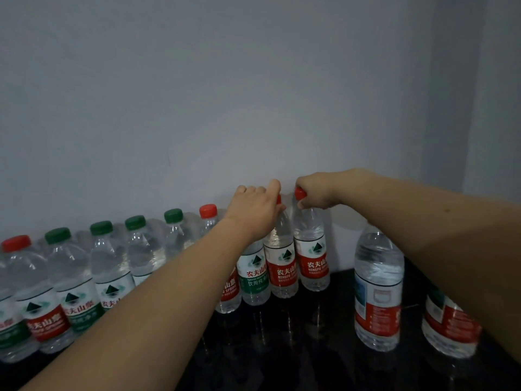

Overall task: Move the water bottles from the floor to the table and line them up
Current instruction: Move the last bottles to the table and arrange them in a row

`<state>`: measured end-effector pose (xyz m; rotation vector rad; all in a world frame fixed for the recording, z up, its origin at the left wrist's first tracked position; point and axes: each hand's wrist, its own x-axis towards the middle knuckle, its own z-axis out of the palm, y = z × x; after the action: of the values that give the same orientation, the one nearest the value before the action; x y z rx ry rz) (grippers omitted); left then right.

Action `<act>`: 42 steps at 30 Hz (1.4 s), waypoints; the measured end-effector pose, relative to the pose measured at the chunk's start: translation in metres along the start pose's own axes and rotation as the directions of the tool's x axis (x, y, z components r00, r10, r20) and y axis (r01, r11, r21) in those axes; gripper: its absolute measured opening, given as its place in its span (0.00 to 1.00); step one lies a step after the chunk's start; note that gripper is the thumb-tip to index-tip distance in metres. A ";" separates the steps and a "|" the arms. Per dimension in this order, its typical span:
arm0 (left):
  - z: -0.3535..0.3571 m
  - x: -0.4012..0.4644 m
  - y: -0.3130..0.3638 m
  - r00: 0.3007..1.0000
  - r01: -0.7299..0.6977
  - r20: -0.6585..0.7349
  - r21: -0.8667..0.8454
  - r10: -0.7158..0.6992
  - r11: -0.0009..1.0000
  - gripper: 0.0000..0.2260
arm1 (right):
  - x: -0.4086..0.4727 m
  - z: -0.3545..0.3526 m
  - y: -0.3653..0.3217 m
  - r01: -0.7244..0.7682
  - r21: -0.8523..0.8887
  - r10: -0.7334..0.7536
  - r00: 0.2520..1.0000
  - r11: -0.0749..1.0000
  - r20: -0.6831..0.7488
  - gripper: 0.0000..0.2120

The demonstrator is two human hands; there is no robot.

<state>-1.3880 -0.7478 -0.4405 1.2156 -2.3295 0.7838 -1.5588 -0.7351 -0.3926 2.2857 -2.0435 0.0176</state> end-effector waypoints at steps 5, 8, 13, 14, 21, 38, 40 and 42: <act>-0.036 -0.010 0.005 1.000 0.027 -0.008 -0.022 -0.027 0.999 0.14 | -0.043 -0.031 0.022 -0.016 0.099 0.032 0.985 0.995 -0.171 0.29; -0.068 -0.015 0.028 0.997 0.080 0.014 -0.215 -0.079 0.973 0.12 | -0.084 -0.050 0.049 -0.051 0.032 0.058 0.964 0.998 -0.261 0.20; -0.109 -0.016 0.096 0.934 0.121 0.350 -0.514 0.078 0.849 0.21 | -0.150 -0.051 0.091 -0.246 -0.059 0.233 0.958 0.967 -0.169 0.18; -0.114 -0.015 0.108 0.922 0.114 0.373 -0.514 0.101 0.850 0.24 | -0.161 -0.050 0.096 -0.266 -0.063 0.256 0.957 0.962 -0.135 0.20; -0.121 -0.012 0.152 0.919 0.071 0.389 -0.323 0.065 0.944 0.21 | -0.202 -0.013 0.111 -0.349 0.183 0.326 0.934 0.919 0.144 0.22; -0.089 0.049 0.126 0.952 0.008 0.294 -0.313 0.089 0.950 0.15 | -0.131 0.004 0.119 -0.183 0.235 0.220 0.965 0.955 -0.142 0.21; -0.075 0.056 0.123 0.951 -0.026 0.290 -0.272 0.108 0.962 0.14 | -0.116 0.005 0.118 -0.174 0.224 0.214 0.962 0.959 -0.170 0.19; -0.060 0.061 0.119 0.957 -0.079 0.262 -0.187 0.127 0.979 0.13 | -0.102 0.009 0.118 -0.186 0.230 0.233 0.952 0.955 -0.200 0.17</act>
<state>-1.5151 -0.6914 -0.3952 1.1964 -2.6389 0.4531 -1.6874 -0.6477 -0.4020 2.0424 -2.2412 0.5033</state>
